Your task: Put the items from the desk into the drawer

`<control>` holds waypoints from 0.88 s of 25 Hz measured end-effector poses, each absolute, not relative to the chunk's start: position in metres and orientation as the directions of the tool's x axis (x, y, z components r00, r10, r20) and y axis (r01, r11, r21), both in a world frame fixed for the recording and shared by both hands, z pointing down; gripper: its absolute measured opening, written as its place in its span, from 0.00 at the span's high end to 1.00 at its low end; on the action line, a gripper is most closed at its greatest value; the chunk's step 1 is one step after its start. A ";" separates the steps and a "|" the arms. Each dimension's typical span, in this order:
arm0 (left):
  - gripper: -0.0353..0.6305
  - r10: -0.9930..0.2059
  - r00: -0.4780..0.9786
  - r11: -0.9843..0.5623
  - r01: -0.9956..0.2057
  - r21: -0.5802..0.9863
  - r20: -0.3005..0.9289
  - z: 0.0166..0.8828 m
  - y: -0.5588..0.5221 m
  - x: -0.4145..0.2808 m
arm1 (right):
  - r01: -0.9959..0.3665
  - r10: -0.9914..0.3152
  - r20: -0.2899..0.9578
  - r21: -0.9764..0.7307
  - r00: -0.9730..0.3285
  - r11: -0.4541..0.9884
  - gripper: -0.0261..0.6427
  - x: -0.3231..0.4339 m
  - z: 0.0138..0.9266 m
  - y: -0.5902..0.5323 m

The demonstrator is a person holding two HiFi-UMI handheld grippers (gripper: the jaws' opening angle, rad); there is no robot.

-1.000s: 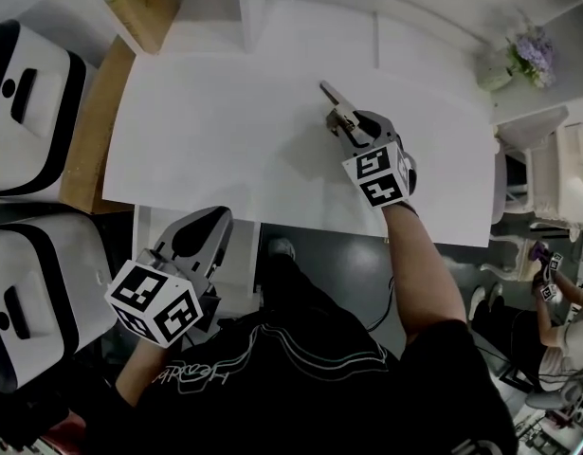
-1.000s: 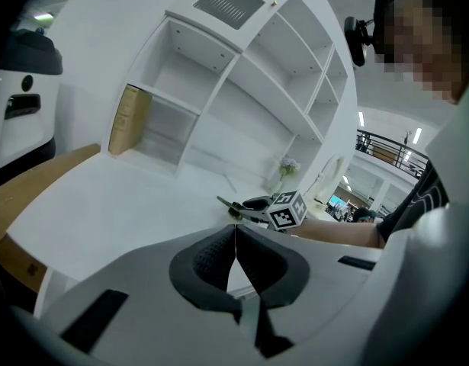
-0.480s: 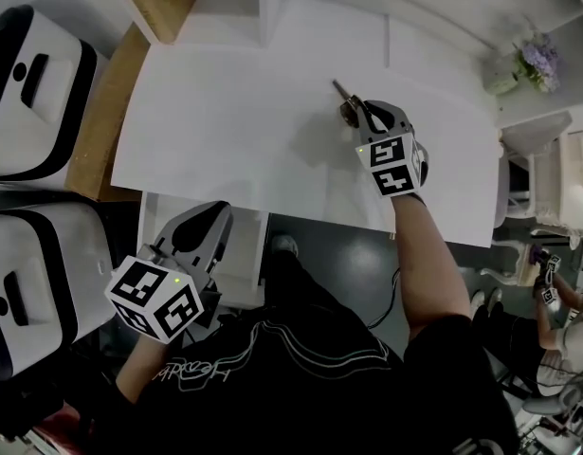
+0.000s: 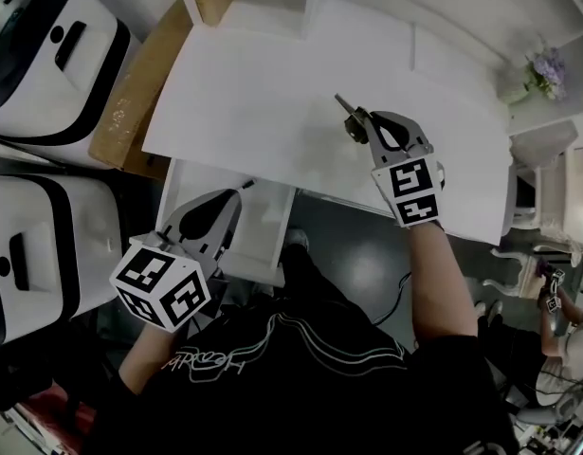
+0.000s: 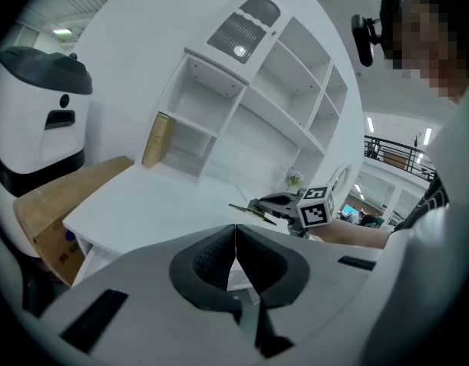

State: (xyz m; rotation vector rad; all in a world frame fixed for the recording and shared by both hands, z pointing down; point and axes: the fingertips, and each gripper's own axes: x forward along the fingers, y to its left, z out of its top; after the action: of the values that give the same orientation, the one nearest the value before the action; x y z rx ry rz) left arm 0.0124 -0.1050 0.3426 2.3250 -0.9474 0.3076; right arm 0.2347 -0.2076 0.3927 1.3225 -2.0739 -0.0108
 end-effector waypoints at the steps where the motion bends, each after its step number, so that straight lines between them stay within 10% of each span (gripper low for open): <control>1: 0.91 -0.567 0.710 -0.555 -0.703 0.444 0.417 0.340 -0.101 0.004 | -0.800 -0.805 0.519 0.332 -0.288 0.499 0.89 0.221 0.387 -0.198; 22: 0.91 -0.700 0.547 -0.345 -0.822 0.453 0.459 0.360 -0.049 -0.126 | -0.435 -0.457 0.630 0.204 -0.627 0.877 0.89 -0.020 0.475 -0.078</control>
State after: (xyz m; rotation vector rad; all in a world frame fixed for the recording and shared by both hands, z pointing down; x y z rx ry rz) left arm -0.1259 -0.0494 0.3603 2.1301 -1.2215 0.2404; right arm -0.0195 -0.0784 0.4753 0.6395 -2.3319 -0.0415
